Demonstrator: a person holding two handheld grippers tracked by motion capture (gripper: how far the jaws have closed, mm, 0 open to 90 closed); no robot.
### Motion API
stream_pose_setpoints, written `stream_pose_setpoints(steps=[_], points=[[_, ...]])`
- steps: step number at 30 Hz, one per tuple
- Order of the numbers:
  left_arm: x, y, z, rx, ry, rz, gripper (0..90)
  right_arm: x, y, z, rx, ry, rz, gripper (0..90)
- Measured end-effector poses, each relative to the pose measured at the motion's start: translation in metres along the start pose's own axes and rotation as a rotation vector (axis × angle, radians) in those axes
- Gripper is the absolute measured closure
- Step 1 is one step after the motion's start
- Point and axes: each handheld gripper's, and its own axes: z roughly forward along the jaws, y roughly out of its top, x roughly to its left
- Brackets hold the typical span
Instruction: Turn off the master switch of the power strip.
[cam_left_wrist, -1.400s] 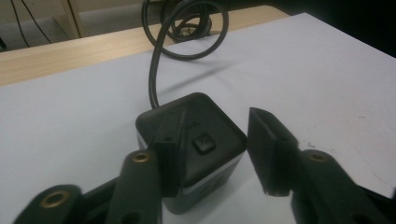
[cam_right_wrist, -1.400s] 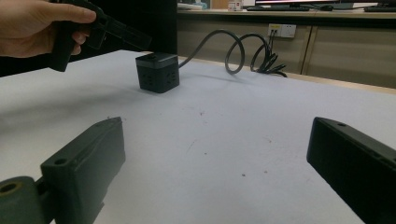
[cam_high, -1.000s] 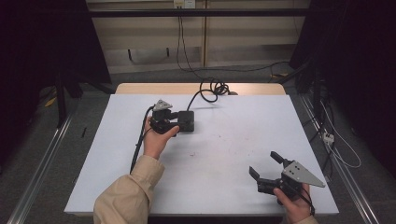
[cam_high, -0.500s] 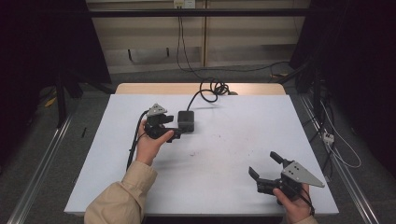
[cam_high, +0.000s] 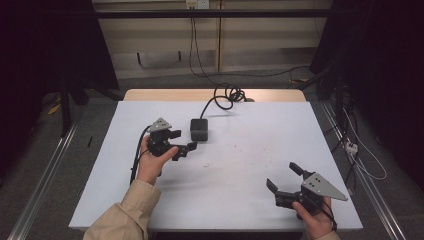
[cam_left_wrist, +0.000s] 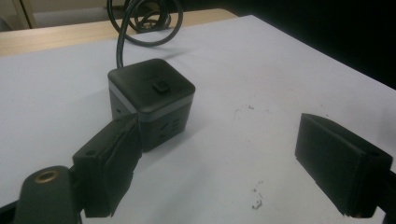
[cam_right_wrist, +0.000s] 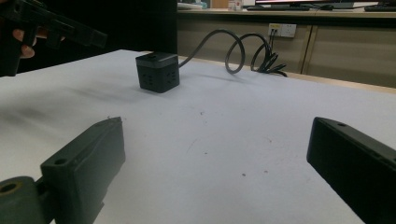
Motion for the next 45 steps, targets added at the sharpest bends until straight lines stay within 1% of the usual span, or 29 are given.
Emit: stream_pose_setpoints(steps=[1, 3, 13, 18, 24, 30, 36, 42, 45], points=[[0.0, -0.002, -0.001, 0.0, 0.002, 0.005, 14.0, 0.0, 0.0, 0.0, 0.0, 0.0, 0.001, 3.8], [0.002, -0.006, -0.004, -0.005, -0.005, -0.008, 14.0, 0.0, 0.0, 0.0, 0.001, 0.0, 0.0, 3.8], [0.009, -0.024, -0.019, -0.011, 0.002, -0.031, 13.3, 0.001, 0.0, 0.0, 0.001, 0.0, -0.003, 3.8], [0.011, -0.03, -0.028, -0.012, 0.017, -0.022, 12.8, 0.001, 0.0, 0.0, -0.001, 0.002, -0.004, 3.8], [0.013, -0.04, -0.04, -0.018, 0.027, -0.032, 12.5, 0.001, 0.0, 0.0, -0.002, 0.001, -0.002, 3.8], [0.01, -0.048, -0.052, -0.009, 0.035, -0.007, 11.8, 0.002, 0.001, 0.0, -0.002, -0.001, -0.002, 3.8], [0.008, -0.055, -0.064, -0.007, 0.034, 0.012, 11.8, 0.001, 0.001, 0.0, -0.003, -0.001, -0.002, 3.8], [0.009, -0.065, -0.076, -0.008, 0.042, 0.008, 11.7, 0.001, 0.001, 0.0, -0.002, -0.001, -0.003, 3.8], [0.009, -0.07, -0.082, -0.006, 0.041, 0.022, 11.3, 0.001, 0.001, 0.0, -0.003, 0.0, -0.003, 3.8]])
